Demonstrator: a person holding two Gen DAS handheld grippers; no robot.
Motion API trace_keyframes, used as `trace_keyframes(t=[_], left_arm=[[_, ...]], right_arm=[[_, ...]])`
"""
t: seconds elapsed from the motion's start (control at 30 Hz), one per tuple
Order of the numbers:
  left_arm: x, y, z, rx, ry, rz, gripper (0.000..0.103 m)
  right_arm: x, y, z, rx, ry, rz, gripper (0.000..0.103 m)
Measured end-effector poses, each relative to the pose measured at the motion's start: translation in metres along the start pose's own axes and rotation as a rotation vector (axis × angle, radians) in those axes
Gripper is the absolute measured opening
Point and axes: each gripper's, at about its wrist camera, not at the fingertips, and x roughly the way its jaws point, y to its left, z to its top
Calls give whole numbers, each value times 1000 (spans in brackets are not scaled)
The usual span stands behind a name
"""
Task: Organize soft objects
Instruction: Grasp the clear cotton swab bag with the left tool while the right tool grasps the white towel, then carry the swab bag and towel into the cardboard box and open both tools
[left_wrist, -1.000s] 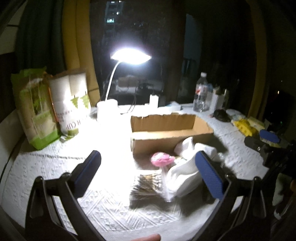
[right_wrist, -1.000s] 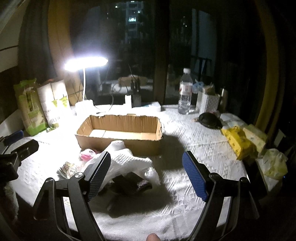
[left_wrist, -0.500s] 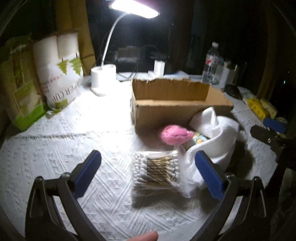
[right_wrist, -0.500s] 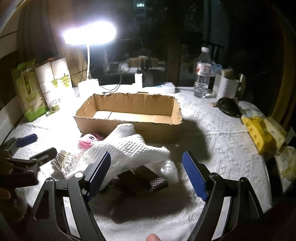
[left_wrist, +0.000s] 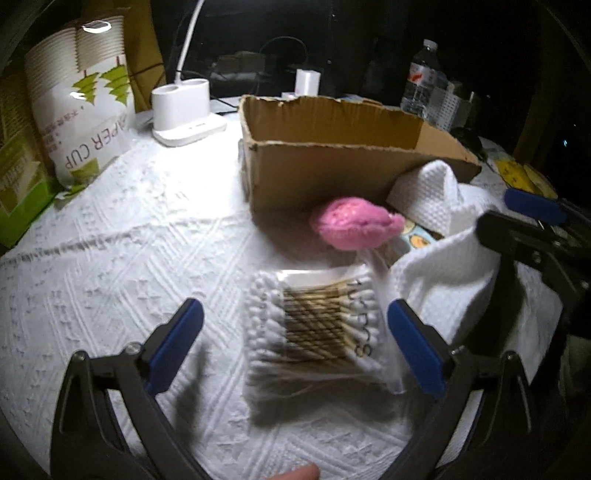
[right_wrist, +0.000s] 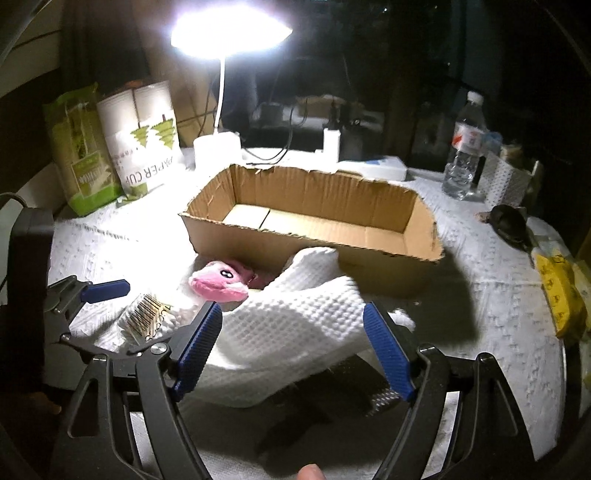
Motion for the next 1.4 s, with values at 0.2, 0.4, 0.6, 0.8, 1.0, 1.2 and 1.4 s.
trace_keyframes(t=[0.2, 0.4, 0.6, 0.8, 1.0, 1.2, 1.4], left_arm=[[-1, -4, -4, 22, 0, -48, 79], [-6, -2, -7, 22, -17, -84, 72], [-18, 4, -9, 0, -54, -108, 72], [-45, 14, -2, -14, -130, -117, 72], [-72, 22, 13, -14, -210, -106, 72], [-81, 19, 33, 6, -242, -79, 72], [-82, 9, 55, 26, -274, -54, 72]], right_arm=[[12, 6, -1, 1, 64, 20, 52], [13, 16, -4, -24, 84, 15, 14], [1, 25, 2, -52, 57, -2, 7], [-26, 23, 18, -36, -29, -18, 6], [-51, 19, 34, -37, -108, -28, 7], [-68, 3, 48, -22, -180, -17, 7], [-72, -22, 61, -10, -225, -4, 7]])
